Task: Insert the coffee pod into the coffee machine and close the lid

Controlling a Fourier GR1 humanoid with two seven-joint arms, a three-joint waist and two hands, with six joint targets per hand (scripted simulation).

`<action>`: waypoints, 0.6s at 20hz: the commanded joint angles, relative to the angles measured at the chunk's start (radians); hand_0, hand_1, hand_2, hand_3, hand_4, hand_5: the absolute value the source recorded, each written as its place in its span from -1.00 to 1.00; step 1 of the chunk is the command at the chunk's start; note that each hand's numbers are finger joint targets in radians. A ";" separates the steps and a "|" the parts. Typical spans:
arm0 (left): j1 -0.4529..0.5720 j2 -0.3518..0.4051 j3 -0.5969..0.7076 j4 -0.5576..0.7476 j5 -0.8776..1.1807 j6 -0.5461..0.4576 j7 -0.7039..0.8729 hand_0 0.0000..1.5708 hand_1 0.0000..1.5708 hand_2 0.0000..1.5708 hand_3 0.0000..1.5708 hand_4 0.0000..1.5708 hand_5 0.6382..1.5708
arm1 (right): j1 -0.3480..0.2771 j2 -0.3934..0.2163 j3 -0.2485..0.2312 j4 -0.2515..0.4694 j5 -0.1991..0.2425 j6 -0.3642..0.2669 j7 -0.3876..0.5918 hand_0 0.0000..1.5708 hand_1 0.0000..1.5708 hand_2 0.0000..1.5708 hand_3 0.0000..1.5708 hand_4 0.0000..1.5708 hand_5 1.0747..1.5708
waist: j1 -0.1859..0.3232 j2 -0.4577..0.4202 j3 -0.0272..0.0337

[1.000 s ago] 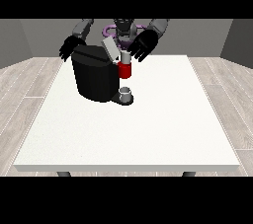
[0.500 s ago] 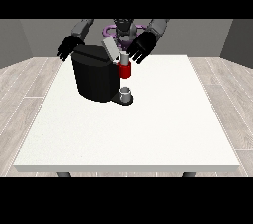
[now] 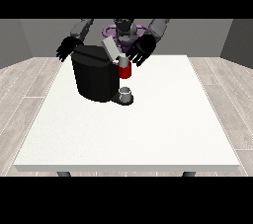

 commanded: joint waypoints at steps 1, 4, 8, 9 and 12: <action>0.013 0.014 -0.006 0.007 -0.013 -0.011 -0.018 0.51 0.51 0.59 0.51 -0.38 1.00 | 0.000 -0.012 -0.007 -0.002 -0.001 0.006 -0.012 -1.00 -1.00 -1.00 -1.00 -0.45 1.00 | 0.014 0.001 -0.0003; -0.005 0.008 0.001 0.010 -0.016 0.009 -0.002 0.56 0.56 0.62 0.53 -0.38 1.00 | 0.011 -0.027 -0.023 0.016 -0.022 0.037 -0.042 -1.00 -1.00 -1.00 -1.00 -0.47 1.00 | -0.013 0.039 -0.0001; 0.004 -0.046 -0.014 0.005 -0.017 -0.013 0.031 0.55 0.55 0.61 0.49 -0.38 1.00 | 0.010 -0.010 -0.020 0.048 -0.010 0.010 -0.027 -1.00 -1.00 -1.00 -1.00 -0.45 1.00 | 0.019 -0.011 -0.0002; 0.032 -0.026 -0.006 0.021 -0.028 0.044 -0.014 0.55 0.55 0.61 0.49 -0.39 1.00 | -0.005 -0.017 -0.007 -0.009 -0.005 0.009 0.001 -1.00 -1.00 -1.00 -1.00 -0.49 1.00 | -0.009 0.026 -0.0006; -0.016 -0.001 0.014 0.028 -0.004 -0.037 0.009 0.54 0.54 0.58 0.43 -0.41 1.00 | -0.002 0.005 -0.001 0.008 -0.011 0.003 0.007 -1.00 -1.00 -1.00 -1.00 -0.53 1.00 | -0.002 0.013 -0.0004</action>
